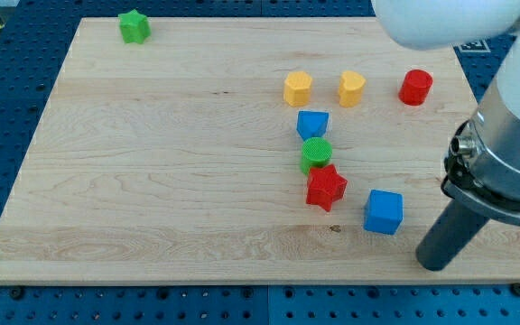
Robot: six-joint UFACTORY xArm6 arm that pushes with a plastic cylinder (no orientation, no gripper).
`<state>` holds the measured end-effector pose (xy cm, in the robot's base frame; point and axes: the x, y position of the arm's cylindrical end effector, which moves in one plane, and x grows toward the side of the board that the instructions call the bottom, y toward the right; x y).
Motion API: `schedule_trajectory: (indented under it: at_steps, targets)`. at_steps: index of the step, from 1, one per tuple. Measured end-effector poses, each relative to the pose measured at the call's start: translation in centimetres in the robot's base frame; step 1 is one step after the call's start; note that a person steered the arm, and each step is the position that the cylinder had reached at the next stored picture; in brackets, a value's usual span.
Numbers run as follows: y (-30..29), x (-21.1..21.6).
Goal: Push the blue cube into the blue triangle
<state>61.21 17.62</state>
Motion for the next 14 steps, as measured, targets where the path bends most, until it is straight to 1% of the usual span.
schedule_trajectory:
  at_steps: [1,2,3,4,6,7,8,9,10,11,12,13,14]
  targets:
    - [0.0,-0.4]
    - [0.1,-4.6]
    - [0.3,-6.4]
    - [-1.0,-6.4]
    - [-6.6,-5.7]
    - [-7.8,-5.6]
    - [-5.8,-4.4]
    - [-6.2,-3.3]
    - [-11.0,-3.3]
    - [-14.6,-3.3]
    - [-14.3,-3.3]
    - [-15.4,-3.3]
    - [-17.9,-3.3]
